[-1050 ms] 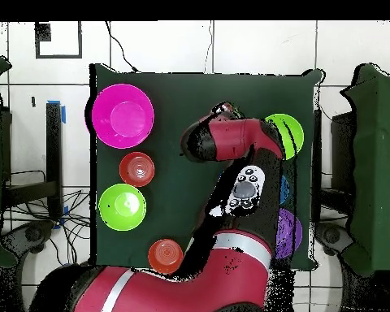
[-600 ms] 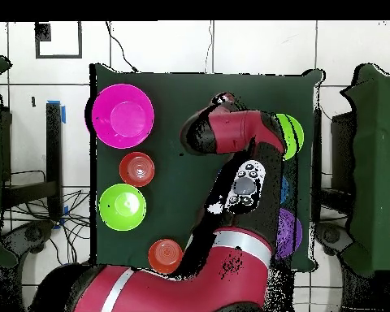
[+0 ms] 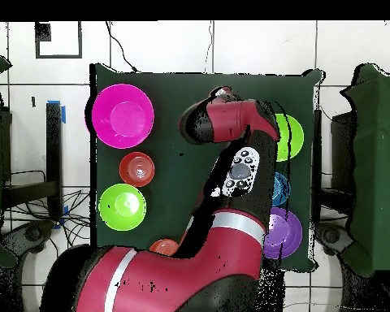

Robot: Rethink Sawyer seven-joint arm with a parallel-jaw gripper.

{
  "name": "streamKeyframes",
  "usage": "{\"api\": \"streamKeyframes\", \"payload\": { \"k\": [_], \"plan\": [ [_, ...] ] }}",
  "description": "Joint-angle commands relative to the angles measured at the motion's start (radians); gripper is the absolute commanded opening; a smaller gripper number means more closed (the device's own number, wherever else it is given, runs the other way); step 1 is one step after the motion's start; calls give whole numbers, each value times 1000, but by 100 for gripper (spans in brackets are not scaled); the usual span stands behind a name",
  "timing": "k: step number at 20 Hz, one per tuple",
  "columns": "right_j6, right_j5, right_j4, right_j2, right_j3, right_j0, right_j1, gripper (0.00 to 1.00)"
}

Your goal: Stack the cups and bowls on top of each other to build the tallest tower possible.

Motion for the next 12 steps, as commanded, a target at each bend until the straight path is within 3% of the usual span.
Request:
{"api": "streamKeyframes", "payload": {
  "k": [1,12],
  "plan": [
    [3,168,32,59,-98,28,117,100],
    [47,194,70,34,-130,54,154,100]
  ]
}}
